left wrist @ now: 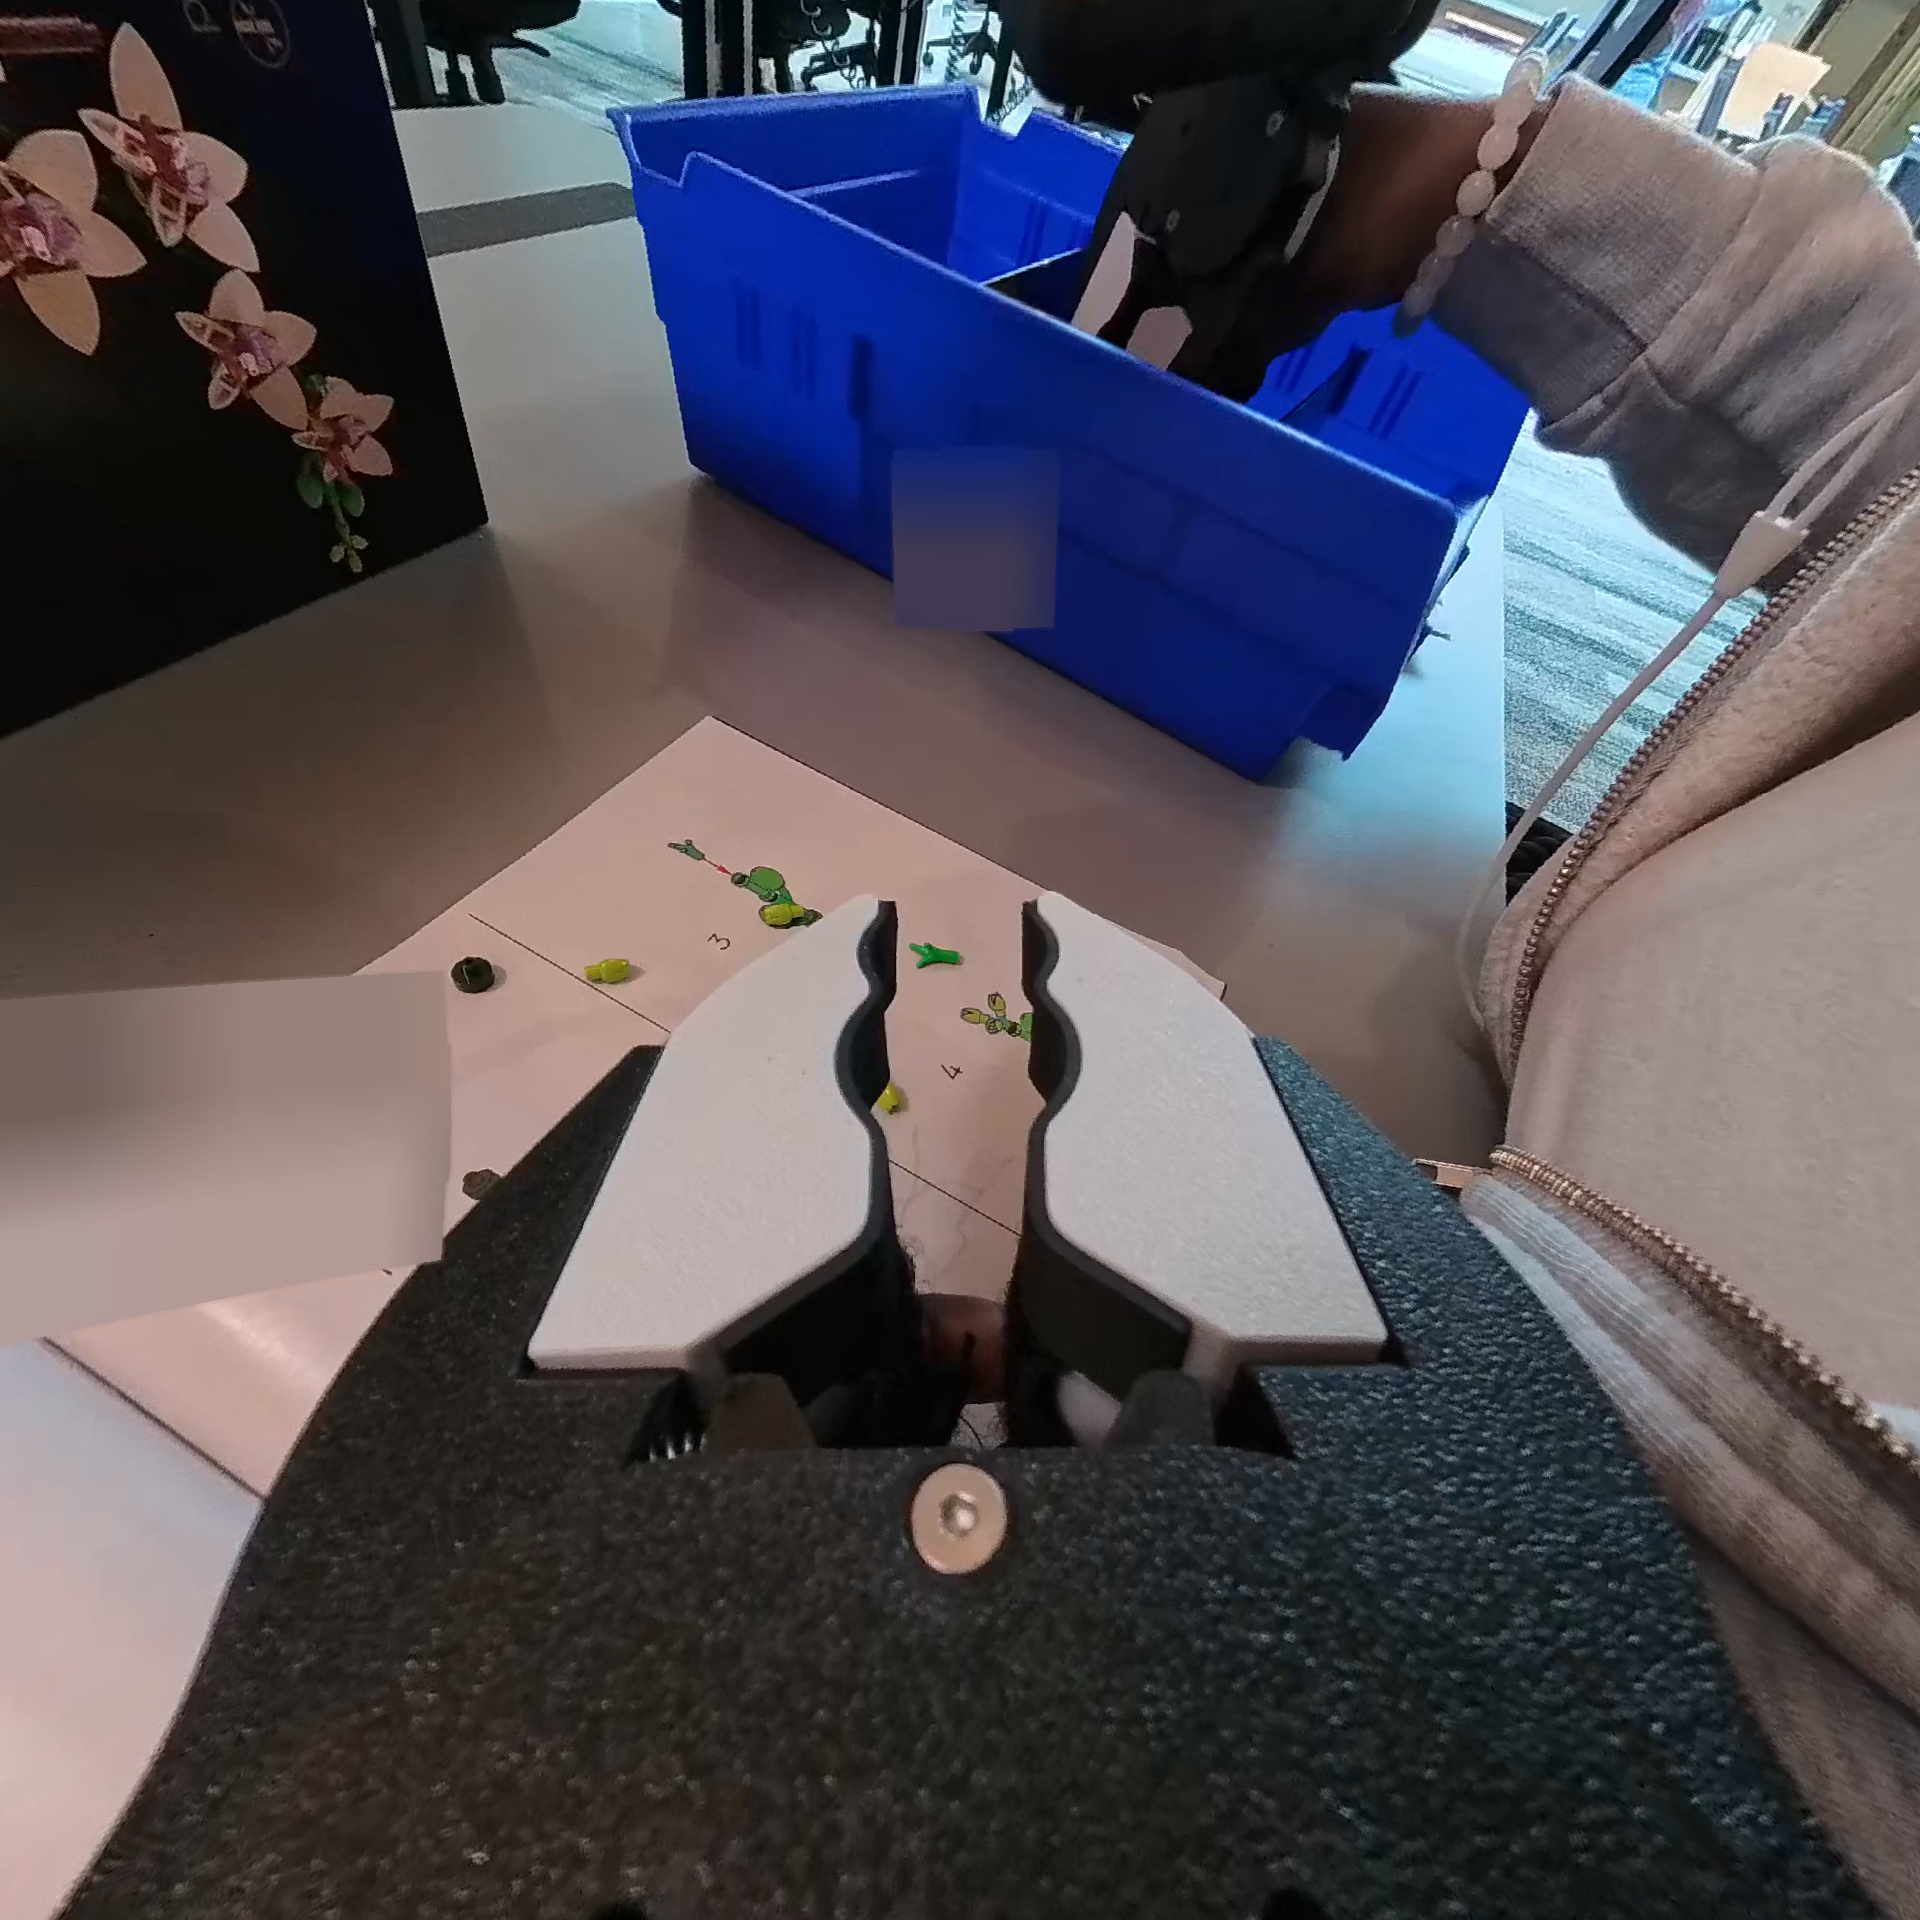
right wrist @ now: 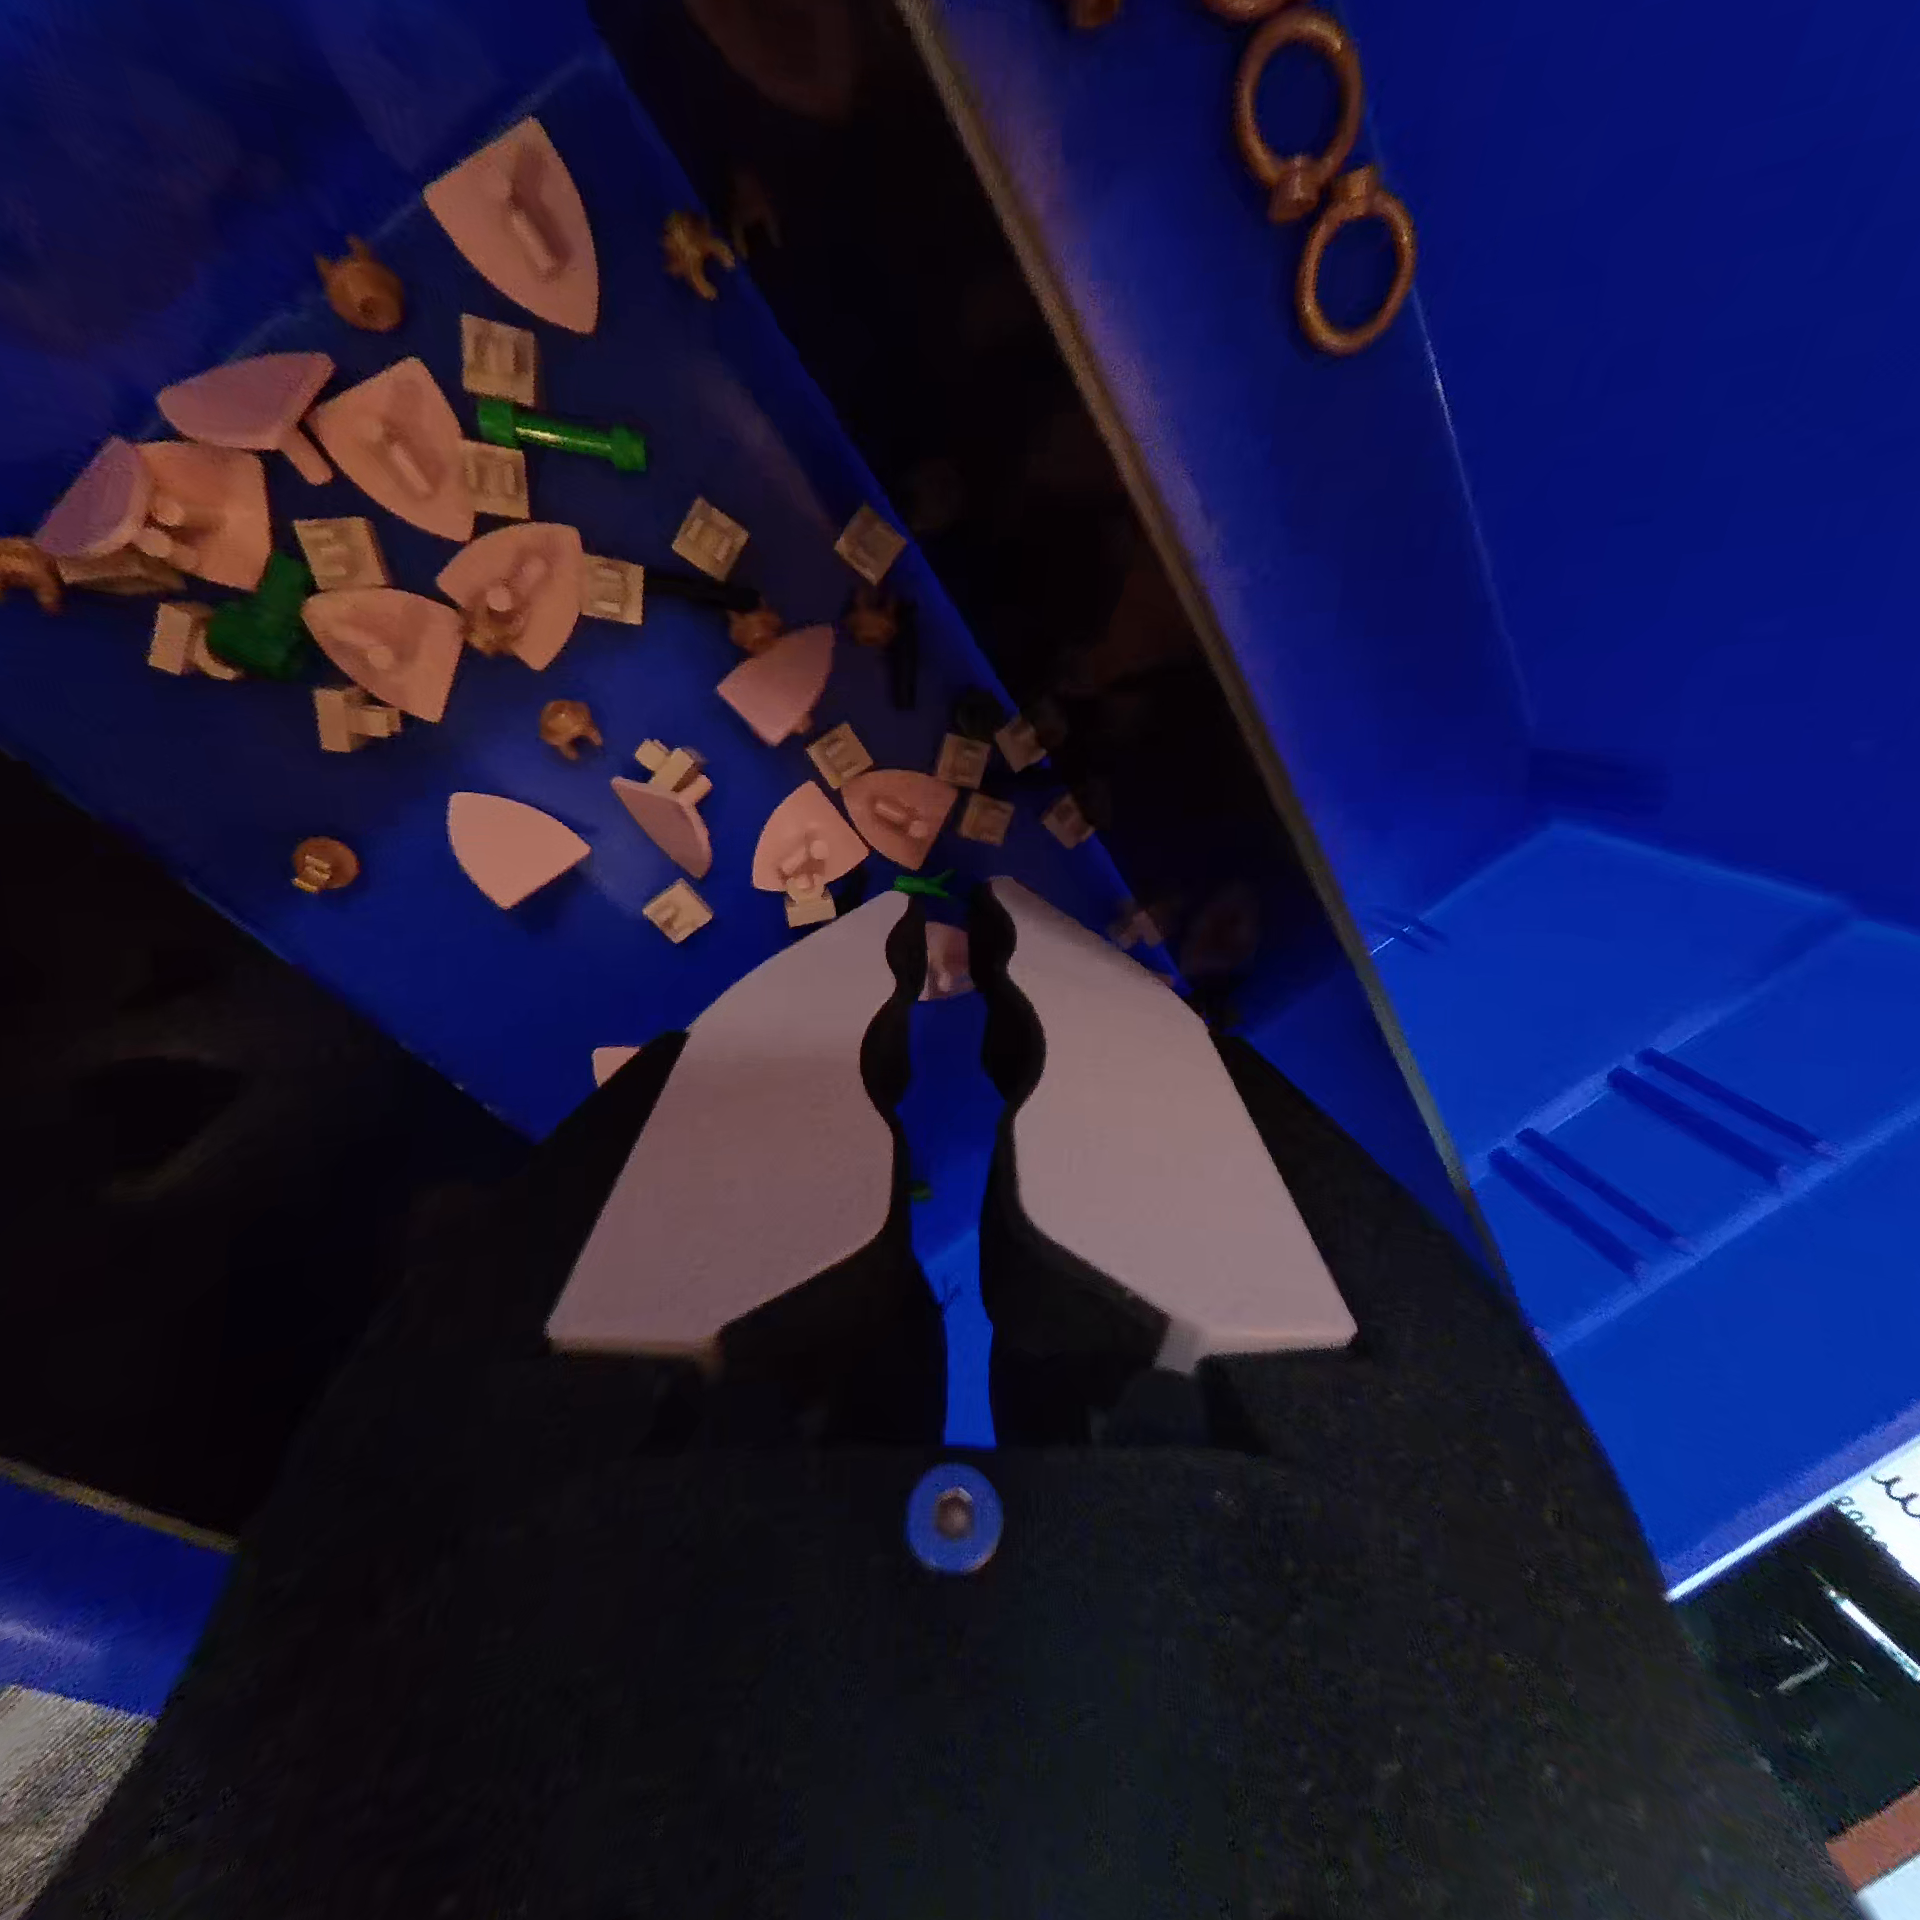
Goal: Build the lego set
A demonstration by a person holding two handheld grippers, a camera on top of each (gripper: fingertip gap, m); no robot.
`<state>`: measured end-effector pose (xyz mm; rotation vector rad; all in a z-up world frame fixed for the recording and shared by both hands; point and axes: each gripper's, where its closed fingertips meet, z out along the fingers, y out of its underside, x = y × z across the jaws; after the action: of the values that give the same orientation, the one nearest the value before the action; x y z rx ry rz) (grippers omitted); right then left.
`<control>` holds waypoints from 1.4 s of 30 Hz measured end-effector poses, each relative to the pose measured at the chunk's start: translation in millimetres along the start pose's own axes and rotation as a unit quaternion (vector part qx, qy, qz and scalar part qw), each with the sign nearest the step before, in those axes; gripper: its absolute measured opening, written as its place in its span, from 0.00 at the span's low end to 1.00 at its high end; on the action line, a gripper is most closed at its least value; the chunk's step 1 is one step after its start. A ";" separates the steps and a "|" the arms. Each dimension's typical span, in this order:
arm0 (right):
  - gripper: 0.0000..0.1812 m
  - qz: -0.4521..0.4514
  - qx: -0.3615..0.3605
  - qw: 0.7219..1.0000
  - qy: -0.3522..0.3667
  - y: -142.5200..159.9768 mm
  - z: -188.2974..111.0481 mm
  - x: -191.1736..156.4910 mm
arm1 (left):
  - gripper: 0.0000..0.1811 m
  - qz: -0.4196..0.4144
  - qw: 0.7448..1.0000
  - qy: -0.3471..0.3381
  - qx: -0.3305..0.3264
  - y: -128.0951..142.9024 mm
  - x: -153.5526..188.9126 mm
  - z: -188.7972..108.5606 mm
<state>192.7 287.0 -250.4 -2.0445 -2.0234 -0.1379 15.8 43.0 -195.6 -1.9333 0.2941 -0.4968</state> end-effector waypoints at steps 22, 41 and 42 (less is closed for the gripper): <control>0.00 -0.007 0.252 0.968 -0.007 -81.5 -114.5 -53.9 | 0.12 0.007 1.000 -0.013 -0.001 3.3 2.5 -16.0; 0.00 -0.064 0.068 0.995 -0.038 -167.2 -29.9 -204.8 | 0.12 0.031 0.999 -0.021 0.037 15.6 4.9 -65.7; 0.00 -0.065 0.062 0.995 -0.039 -166.6 -28.5 -204.5 | 0.12 0.029 0.999 -0.020 0.041 15.1 3.9 -67.0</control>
<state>25.4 81.1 -254.3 -1.8719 -2.1543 0.0436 -11.9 -19.1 -185.4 -1.8476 0.2996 -0.4256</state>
